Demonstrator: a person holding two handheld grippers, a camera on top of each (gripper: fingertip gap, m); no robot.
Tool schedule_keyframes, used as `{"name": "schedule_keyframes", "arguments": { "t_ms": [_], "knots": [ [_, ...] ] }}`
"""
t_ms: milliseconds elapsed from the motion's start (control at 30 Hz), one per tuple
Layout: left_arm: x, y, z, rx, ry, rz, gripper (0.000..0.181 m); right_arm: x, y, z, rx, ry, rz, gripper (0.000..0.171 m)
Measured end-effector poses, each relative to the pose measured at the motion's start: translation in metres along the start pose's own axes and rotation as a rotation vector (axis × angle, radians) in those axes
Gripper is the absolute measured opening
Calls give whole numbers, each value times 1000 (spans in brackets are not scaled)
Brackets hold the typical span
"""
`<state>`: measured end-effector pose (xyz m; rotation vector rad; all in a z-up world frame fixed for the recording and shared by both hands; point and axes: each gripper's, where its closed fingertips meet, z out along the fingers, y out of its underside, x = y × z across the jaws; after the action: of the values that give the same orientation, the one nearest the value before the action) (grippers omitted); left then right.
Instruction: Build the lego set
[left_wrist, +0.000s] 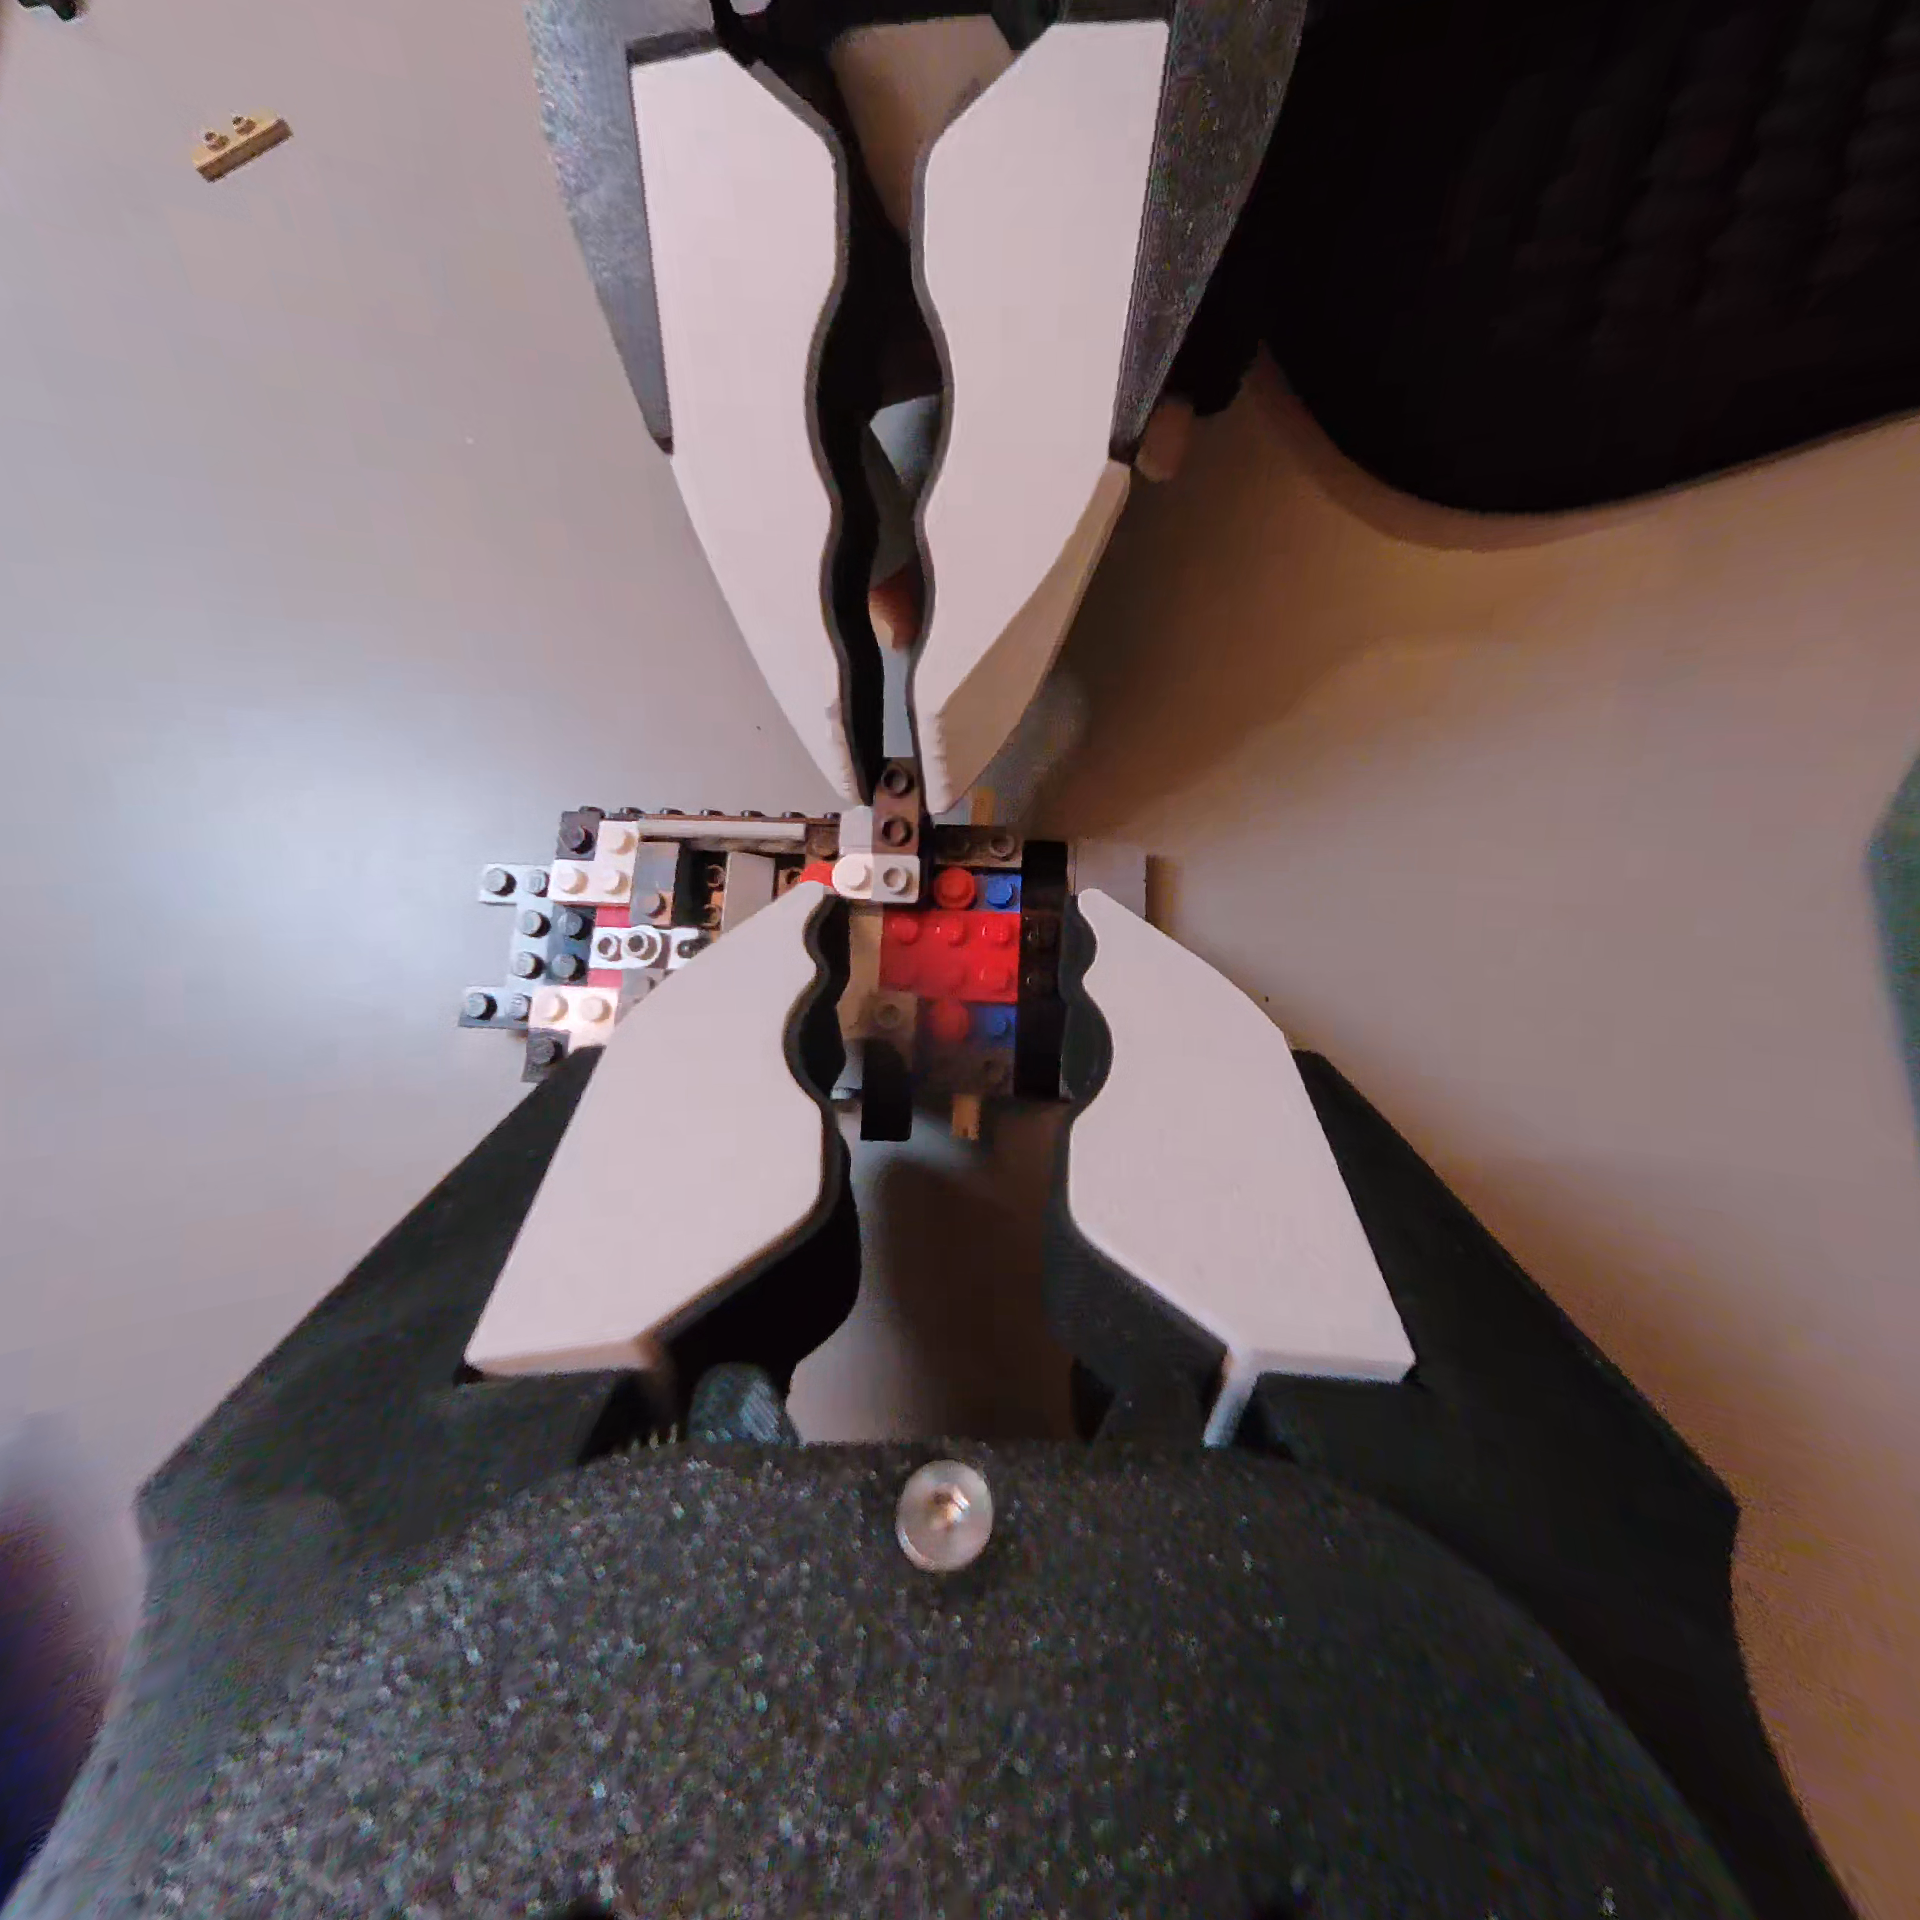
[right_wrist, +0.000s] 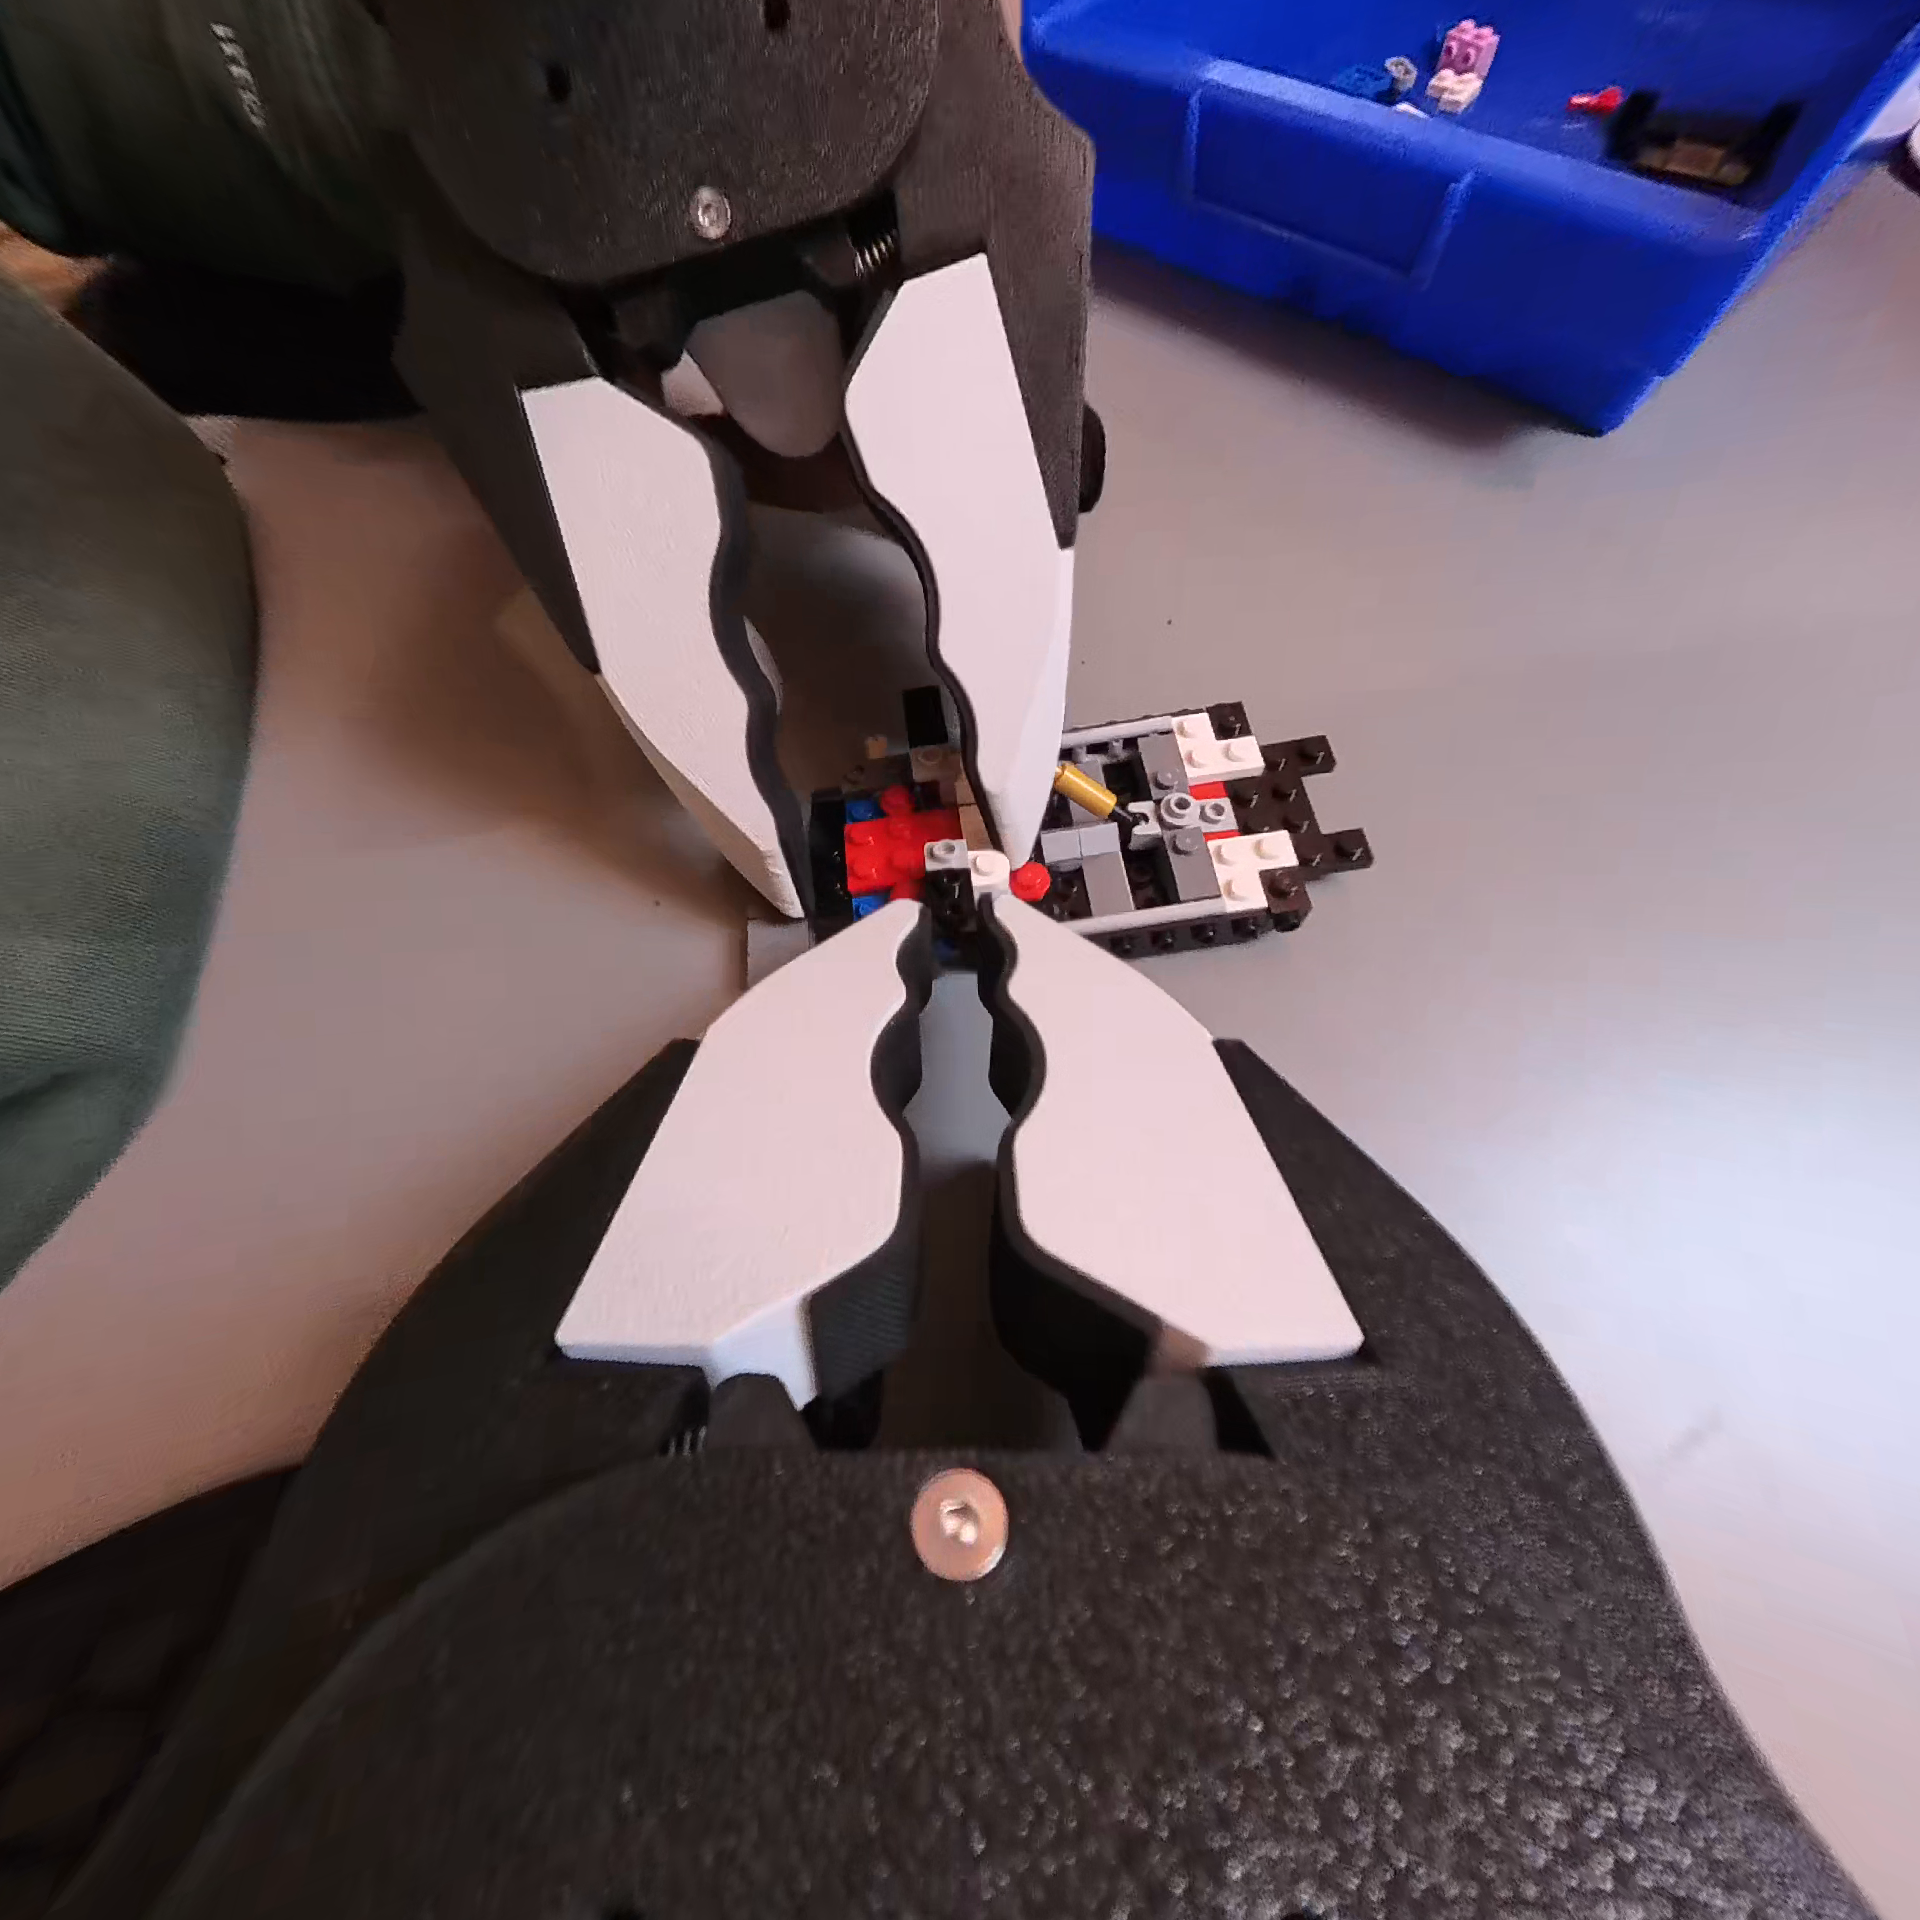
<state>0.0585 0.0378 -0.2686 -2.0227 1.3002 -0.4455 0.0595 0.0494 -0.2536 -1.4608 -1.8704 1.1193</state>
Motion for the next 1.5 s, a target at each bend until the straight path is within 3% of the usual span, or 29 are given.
{"name": "schedule_keyframes", "arguments": {
  "t_ms": [67,167,233,400,467,633,867,1167,1367,1500],
  "knots": [
    [1,0,0,1,11,-3,39,-1,-4,-1,26,-26,37,8],
    [2,0,0,6,18,-4,39,-1,-33,-17,227,-106,164,7],
    [2,0,0,11,17,-5,38,7,-25,-17,174,-36,124,7],
    [-3,-2,1,42,6,-26,39,5,-27,-20,209,-69,234,7],
    [-6,-9,-6,97,-3,-44,43,5,-32,-24,237,-69,261,7],
    [-15,-34,-40,302,-53,-89,31,-5,-55,-29,327,-130,337,8],
    [-7,-50,-79,467,9,-188,23,-21,-87,-16,343,-186,268,8],
    [-29,-34,-119,636,-40,-293,16,-10,-125,9,365,-145,158,8],
    [-45,-26,-135,764,-24,-335,16,1,-141,21,414,-171,172,10],
    [-43,-24,-134,753,-10,-301,16,-3,-137,23,459,-187,176,11]
  ]
}}
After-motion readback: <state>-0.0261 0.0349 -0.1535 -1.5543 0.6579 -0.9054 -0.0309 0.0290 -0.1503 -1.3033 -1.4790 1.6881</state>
